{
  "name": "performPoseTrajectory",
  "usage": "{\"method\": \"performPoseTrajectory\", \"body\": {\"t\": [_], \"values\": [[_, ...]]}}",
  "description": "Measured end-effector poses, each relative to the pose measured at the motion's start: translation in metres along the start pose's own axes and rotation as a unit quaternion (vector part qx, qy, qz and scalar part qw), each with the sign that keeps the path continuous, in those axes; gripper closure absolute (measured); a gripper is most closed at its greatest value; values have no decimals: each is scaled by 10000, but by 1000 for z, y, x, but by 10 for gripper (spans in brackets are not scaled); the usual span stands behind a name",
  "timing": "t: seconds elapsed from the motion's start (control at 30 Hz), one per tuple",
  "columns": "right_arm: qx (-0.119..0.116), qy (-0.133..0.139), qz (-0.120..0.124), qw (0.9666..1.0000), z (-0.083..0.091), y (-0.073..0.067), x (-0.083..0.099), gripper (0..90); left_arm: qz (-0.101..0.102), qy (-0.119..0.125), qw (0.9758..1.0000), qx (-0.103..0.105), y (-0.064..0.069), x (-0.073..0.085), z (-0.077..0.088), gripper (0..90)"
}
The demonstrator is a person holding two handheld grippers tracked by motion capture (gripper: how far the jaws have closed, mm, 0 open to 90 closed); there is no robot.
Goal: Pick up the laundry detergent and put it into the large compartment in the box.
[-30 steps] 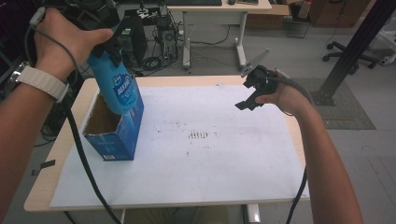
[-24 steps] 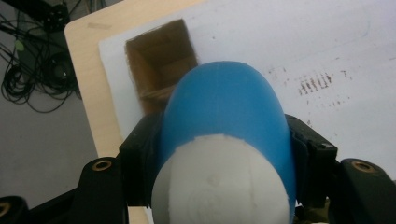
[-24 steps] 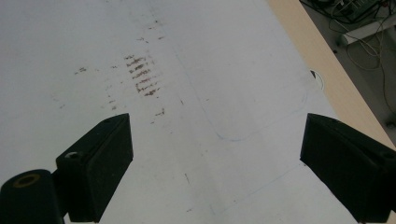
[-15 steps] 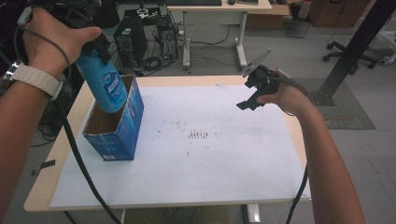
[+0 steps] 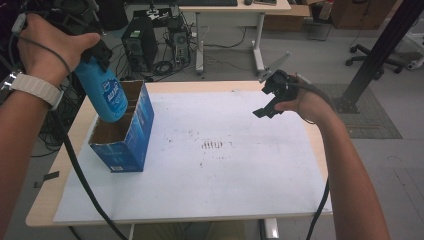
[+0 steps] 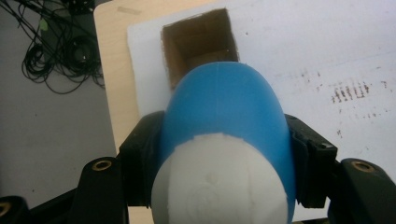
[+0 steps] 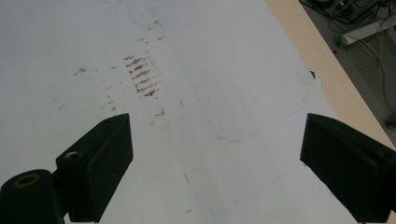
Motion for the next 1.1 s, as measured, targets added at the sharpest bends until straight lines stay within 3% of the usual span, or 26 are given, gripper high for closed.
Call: {"method": "performPoseTrajectory", "body": {"t": [0.47,1.1], "values": [[-19,-28,-8,10000,-3,-1,-1,93,119,-36,9999,-5,-12,6,-22,379],[-25,-68,-36,10000,-5,-1,-1,93,136,-112,9998,42,-13,15,-61,379]]}}
Point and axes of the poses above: each handheld gripper's, and its own axes: z roughly backward along the jaws, x roughly out of its underside, y roughly to its right, the point moved 4 cm from there along -z, roughly forward along the jaws, and after that the axes turned 1 degree about x, right-handed, at the moved point
